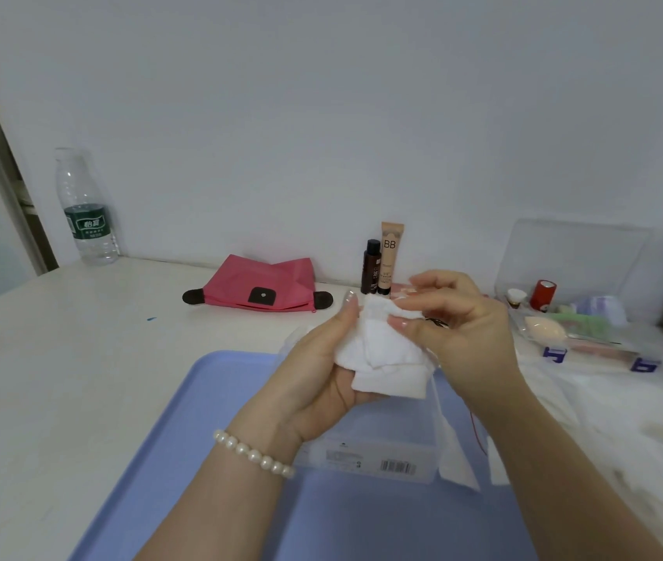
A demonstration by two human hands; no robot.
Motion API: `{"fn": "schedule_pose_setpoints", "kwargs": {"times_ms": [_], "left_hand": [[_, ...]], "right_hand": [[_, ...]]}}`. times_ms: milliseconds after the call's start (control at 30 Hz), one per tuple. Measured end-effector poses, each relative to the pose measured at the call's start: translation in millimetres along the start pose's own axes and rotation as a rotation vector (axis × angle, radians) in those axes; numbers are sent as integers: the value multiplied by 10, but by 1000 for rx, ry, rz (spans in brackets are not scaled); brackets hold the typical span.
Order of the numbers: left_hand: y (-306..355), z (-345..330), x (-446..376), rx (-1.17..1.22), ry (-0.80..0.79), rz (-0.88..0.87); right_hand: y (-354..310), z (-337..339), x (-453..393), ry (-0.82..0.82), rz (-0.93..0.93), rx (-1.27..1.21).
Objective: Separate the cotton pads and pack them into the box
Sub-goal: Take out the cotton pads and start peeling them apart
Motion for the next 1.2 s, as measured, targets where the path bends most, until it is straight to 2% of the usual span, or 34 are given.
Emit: {"fn": "schedule_pose_setpoints", "kwargs": {"times_ms": [67, 167, 300, 367, 500, 533, 633, 700, 800, 1200], "left_hand": [[-30, -21, -4, 60, -20, 32], [-57, 75, -27, 69, 36, 24], [5, 123, -27, 77, 57, -22], [2, 210, -21, 32, 139, -26], [1, 325, -2, -57, 239, -21], [9, 334, 3, -68, 243, -25], [41, 288, 9, -115, 210, -39], [39, 252, 4, -145, 180, -44], [31, 240, 2, -163, 174, -41], [18, 261, -8, -160, 183, -30]], "right_hand": [[7, -16, 1, -25, 9, -34], [66, -76, -4, -110, -43, -87], [147, -87, -22, -217, -154, -328], [162, -4, -55, -162, -195, -467], [247, 228, -70, 63, -335, -780], [265, 259, -60, 85, -359, -783], [218, 146, -25, 9, -374, -627], [222, 35, 1, -61, -358, -480], [251, -21, 28, -82, -327, -251], [375, 68, 54, 76, -322, -158]]}}
Point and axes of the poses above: each hand's wrist, its own x-axis away from the middle knuckle, its own z-axis out of the back of the hand, y = z × x, the point moved 10 cm from there along -x, towards the middle knuckle, and after that the axes turned 15 degrees about -x, right-handed, at the moved point
